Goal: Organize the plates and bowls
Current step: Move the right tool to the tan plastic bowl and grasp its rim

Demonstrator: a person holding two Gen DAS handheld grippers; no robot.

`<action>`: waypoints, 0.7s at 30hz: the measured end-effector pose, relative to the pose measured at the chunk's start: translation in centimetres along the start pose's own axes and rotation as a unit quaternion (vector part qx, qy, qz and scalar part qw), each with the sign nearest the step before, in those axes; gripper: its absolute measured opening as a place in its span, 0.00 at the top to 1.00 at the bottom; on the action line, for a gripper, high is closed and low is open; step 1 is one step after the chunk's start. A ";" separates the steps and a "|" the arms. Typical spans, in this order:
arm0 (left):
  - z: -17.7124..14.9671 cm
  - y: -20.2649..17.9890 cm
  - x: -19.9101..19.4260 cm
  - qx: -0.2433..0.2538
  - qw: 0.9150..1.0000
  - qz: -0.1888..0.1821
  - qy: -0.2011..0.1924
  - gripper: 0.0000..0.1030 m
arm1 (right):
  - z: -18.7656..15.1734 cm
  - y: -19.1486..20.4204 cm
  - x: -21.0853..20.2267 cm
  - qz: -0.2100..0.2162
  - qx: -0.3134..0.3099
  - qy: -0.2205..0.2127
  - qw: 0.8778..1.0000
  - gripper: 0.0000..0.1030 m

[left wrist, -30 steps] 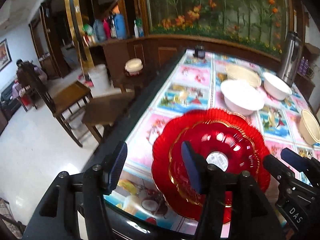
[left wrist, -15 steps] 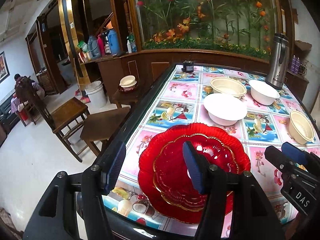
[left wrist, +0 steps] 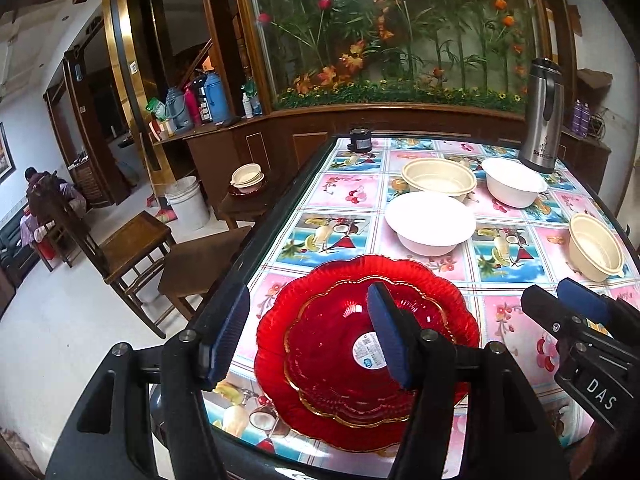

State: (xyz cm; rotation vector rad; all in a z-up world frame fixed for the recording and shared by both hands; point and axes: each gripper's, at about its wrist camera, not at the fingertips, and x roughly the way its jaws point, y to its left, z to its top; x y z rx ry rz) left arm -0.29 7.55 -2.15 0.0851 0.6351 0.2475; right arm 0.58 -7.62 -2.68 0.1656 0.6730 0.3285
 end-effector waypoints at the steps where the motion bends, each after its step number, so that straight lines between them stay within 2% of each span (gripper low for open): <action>1: 0.1 -0.2 0.0 0.002 1.000 0.000 0.000 0.41 | 0.0 -0.2 0.0 0.000 0.002 0.000 1.000 0.45; 9: 0.9 -3.2 0.4 0.026 1.000 -0.016 0.003 0.41 | 0.3 -2.6 -0.1 -0.005 0.024 -0.005 1.000 0.45; 11: 1.4 -4.5 0.9 0.031 0.998 -0.043 0.015 0.35 | 0.4 -3.7 -0.2 -0.008 0.034 -0.009 0.999 0.45; 15: 2.2 -8.1 1.6 0.048 0.995 -0.083 0.031 0.33 | 0.6 -6.8 -1.0 -0.020 0.059 -0.025 0.998 0.45; 19: 2.5 -13.0 2.1 0.077 0.987 -0.133 0.057 0.33 | 0.7 -10.7 -2.4 -0.051 0.086 -0.044 0.994 0.45; 21: 2.4 -15.5 2.4 0.092 0.980 -0.160 0.077 0.33 | 0.4 -13.4 -3.6 -0.080 0.104 -0.057 0.990 0.44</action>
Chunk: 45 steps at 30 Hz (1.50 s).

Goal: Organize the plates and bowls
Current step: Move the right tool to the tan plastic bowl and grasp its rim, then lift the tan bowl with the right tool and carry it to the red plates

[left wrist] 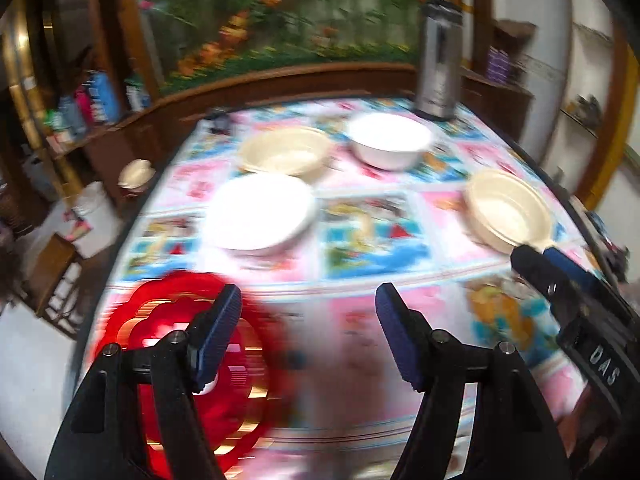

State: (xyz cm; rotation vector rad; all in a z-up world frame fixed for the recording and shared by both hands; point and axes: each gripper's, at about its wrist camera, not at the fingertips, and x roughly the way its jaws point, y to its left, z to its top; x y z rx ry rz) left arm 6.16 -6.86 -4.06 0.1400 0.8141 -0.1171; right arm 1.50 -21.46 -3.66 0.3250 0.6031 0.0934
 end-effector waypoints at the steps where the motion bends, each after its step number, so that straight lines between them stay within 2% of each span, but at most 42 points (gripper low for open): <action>1: 0.1 -1.1 0.5 0.005 1.000 -0.011 0.011 0.33 | 0.2 -1.3 -0.3 -0.012 0.010 -0.005 1.000 0.42; 3: -0.1 -2.9 1.2 0.019 0.999 -0.025 0.023 0.33 | 0.5 -3.9 -0.9 -0.031 0.032 -0.013 0.999 0.42; 7: -0.9 -5.8 1.8 0.052 0.998 -0.024 0.036 0.33 | 0.7 -8.7 -2.1 -0.065 0.071 -0.028 0.995 0.41; 10: -0.8 -6.9 2.2 0.060 0.997 -0.027 0.047 0.33 | 0.8 -11.3 -2.5 -0.080 0.094 -0.032 0.992 0.39; 13: 0.1 -7.6 2.1 0.062 0.997 -0.023 0.039 0.33 | 0.8 -12.7 -2.7 -0.084 0.109 -0.036 0.990 0.39; 17: 1.9 -8.7 1.7 0.068 0.998 -0.013 0.011 0.33 | 1.3 -13.2 -2.6 -0.088 0.100 -0.041 0.990 0.39; 22: 4.9 -9.5 2.8 0.060 0.998 -0.019 0.001 0.33 | 2.9 -13.2 -1.8 -0.101 0.072 -0.043 0.991 0.38; 26: 7.1 -9.6 5.0 0.034 0.999 -0.028 0.020 0.33 | 4.0 -14.0 -0.8 -0.111 0.057 -0.046 0.991 0.31; 33: 8.9 -10.4 9.1 -0.010 0.998 -0.028 0.060 0.33 | 3.2 -16.7 2.2 -0.097 0.085 -0.040 0.991 0.30; 35: 9.1 -11.4 9.7 -0.006 0.998 -0.027 0.054 0.33 | 3.2 -16.9 2.7 -0.096 0.083 -0.031 0.991 0.30; 38: 9.0 -13.0 10.1 0.013 0.999 -0.017 0.040 0.33 | 3.4 -16.6 2.5 -0.096 0.073 -0.052 0.991 0.27; 42: 8.7 -14.2 10.5 0.030 0.999 -0.018 0.037 0.33 | 3.6 -16.9 3.8 -0.098 0.072 -0.033 0.992 0.27; 45: 8.6 -14.9 10.2 0.042 0.999 -0.014 0.020 0.33 | 3.8 -17.2 4.2 -0.096 0.079 -0.031 0.992 0.27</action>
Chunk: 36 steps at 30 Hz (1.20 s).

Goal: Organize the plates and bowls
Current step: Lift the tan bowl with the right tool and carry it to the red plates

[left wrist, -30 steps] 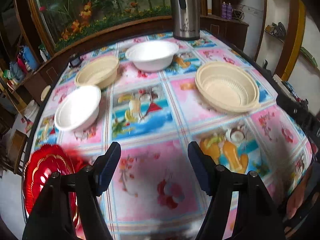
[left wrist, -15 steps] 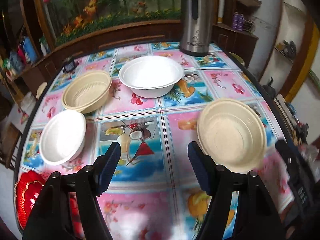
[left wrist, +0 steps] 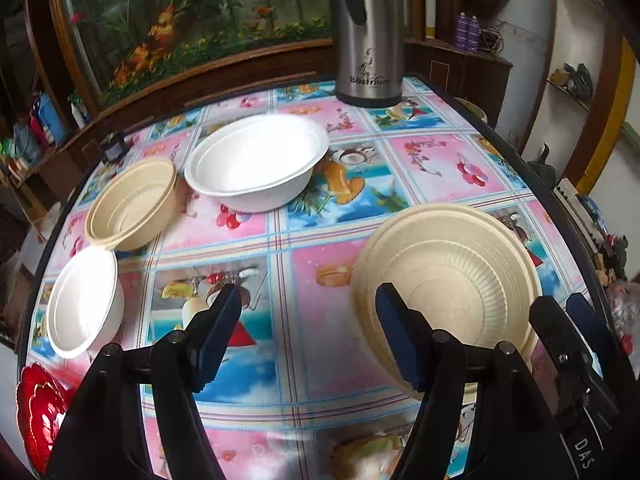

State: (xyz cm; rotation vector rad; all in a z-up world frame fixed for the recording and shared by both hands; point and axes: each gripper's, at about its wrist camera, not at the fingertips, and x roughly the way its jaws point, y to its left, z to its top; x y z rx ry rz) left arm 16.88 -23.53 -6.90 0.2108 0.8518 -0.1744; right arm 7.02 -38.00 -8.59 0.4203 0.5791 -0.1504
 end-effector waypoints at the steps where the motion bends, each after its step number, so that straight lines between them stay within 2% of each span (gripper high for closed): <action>1: 0.0 -0.1 0.0 0.002 1.000 -0.001 -0.003 0.33 | 0.0 0.0 0.1 -0.002 -0.001 0.000 1.000 0.27; 22: -0.1 -1.4 1.3 0.008 0.999 -0.035 -0.021 0.33 | 0.4 0.0 1.3 -0.030 -0.004 0.000 1.000 0.27; 36: -0.4 -1.3 3.7 -0.001 0.999 -0.050 0.008 0.33 | 0.5 0.0 2.8 -0.051 -0.010 0.027 0.998 0.27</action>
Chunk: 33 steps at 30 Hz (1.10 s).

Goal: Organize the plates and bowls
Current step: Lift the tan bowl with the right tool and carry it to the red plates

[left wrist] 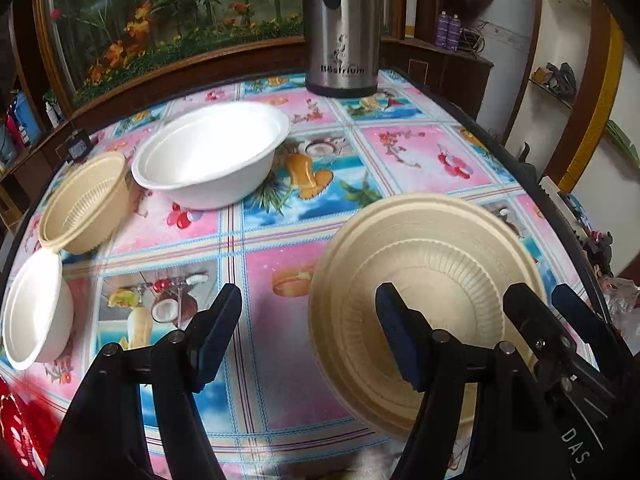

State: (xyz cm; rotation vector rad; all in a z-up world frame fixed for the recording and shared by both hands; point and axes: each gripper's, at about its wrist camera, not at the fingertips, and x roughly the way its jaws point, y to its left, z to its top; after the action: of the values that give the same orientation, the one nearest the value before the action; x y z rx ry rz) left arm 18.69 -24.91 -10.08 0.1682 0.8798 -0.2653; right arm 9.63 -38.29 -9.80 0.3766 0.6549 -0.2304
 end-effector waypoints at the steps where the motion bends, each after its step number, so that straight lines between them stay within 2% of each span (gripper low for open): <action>1: -0.1 0.0 0.3 -0.001 1.000 -0.001 0.005 0.33 | 0.0 0.0 0.2 -0.003 -0.001 0.002 1.000 0.27; 4: -0.4 0.0 0.9 -0.001 1.000 -0.004 0.015 0.33 | -0.1 0.0 0.7 -0.007 0.000 0.011 1.000 0.30; 8: -0.7 -0.1 1.7 0.001 0.999 -0.010 0.031 0.36 | -0.2 -0.2 1.8 -0.009 0.005 0.040 0.999 0.45; 9: -0.8 -0.1 1.7 0.002 0.999 -0.011 0.032 0.39 | -0.2 -0.2 2.0 -0.009 0.006 0.045 0.999 0.48; 11: -0.9 0.0 1.8 0.003 0.999 -0.015 0.034 0.55 | -0.3 -0.2 2.2 -0.009 0.006 0.050 0.999 0.57; 17: -1.1 -0.3 1.4 0.010 0.998 -0.043 0.034 0.77 | -0.4 0.3 1.9 0.005 -0.005 0.043 0.999 0.79; 20: -1.4 -0.7 1.0 0.021 0.998 -0.041 0.033 0.83 | -0.5 0.5 1.8 0.009 -0.010 0.041 0.999 0.82; 28: -2.7 0.2 -0.2 0.022 0.999 -0.029 0.037 0.84 | -0.8 0.9 1.4 0.025 -0.012 0.045 0.999 0.84; 33: -4.5 2.4 -1.4 0.005 0.999 -0.013 0.043 0.83 | -1.9 2.4 0.8 0.042 -0.019 0.050 0.998 0.85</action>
State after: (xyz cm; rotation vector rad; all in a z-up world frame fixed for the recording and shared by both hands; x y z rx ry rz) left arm 15.23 -21.22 -11.71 0.1790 0.9662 -0.2882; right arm 9.92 -35.38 -11.05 0.3795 0.7404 -0.1198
